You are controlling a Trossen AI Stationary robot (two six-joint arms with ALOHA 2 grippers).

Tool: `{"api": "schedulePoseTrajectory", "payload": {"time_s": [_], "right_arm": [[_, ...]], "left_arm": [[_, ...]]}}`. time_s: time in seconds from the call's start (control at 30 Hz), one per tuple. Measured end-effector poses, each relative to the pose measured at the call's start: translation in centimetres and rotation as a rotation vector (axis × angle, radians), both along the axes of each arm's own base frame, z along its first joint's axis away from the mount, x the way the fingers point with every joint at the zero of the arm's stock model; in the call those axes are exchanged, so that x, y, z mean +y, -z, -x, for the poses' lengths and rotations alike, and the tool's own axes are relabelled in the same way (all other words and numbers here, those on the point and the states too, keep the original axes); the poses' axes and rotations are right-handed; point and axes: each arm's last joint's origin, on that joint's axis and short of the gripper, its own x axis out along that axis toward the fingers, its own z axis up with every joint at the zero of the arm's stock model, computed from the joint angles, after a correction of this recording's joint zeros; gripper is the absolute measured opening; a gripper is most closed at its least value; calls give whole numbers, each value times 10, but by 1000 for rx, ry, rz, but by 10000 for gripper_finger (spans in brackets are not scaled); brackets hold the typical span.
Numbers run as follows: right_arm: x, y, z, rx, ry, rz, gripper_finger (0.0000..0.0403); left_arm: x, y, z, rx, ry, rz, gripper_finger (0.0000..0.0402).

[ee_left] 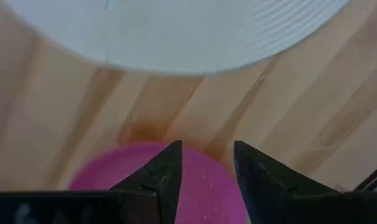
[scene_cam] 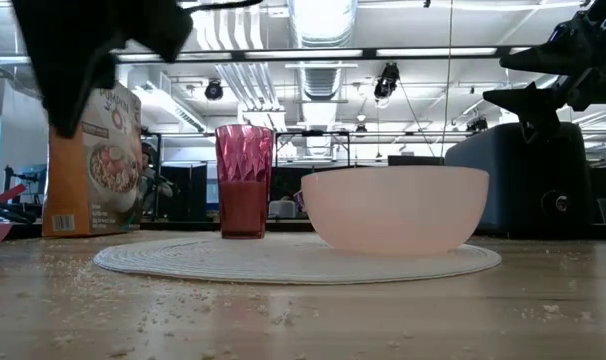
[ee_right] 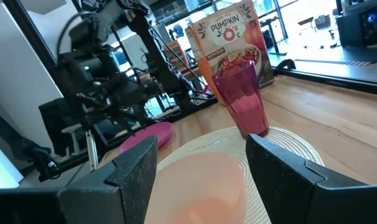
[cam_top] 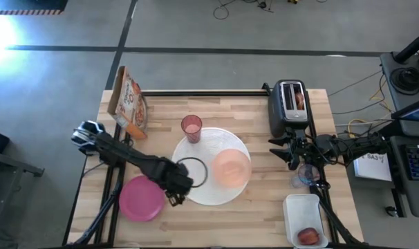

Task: Arrange a breakfast setting
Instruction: Put the pink plate on the left side of the white mat

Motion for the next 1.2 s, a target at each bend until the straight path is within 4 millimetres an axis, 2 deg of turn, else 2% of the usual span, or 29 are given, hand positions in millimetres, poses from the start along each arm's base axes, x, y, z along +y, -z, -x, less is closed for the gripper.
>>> {"api": "schedulePoseTrajectory", "payload": {"time_s": [0.13, 0.27, 0.47, 0.93, 1.2], "right_arm": [[0, 0, 0, 0, 0, 0, 233], [0, 0, 0, 0, 0, 0, 233], [0, 0, 0, 0, 0, 0, 233], [0, 0, 0, 0, 0, 0, 233], [0, 0, 0, 0, 0, 0, 233]], "left_arm": [[3, 17, 21, -19, -149, 74, 133], [2, 41, 37, -18, -266, 159, 156], [-5, 56, 46, -39, -332, 200, 191], [-13, 89, 37, 45, -303, 88, 192], [-20, 86, 31, 53, -218, 68, 137]]}}
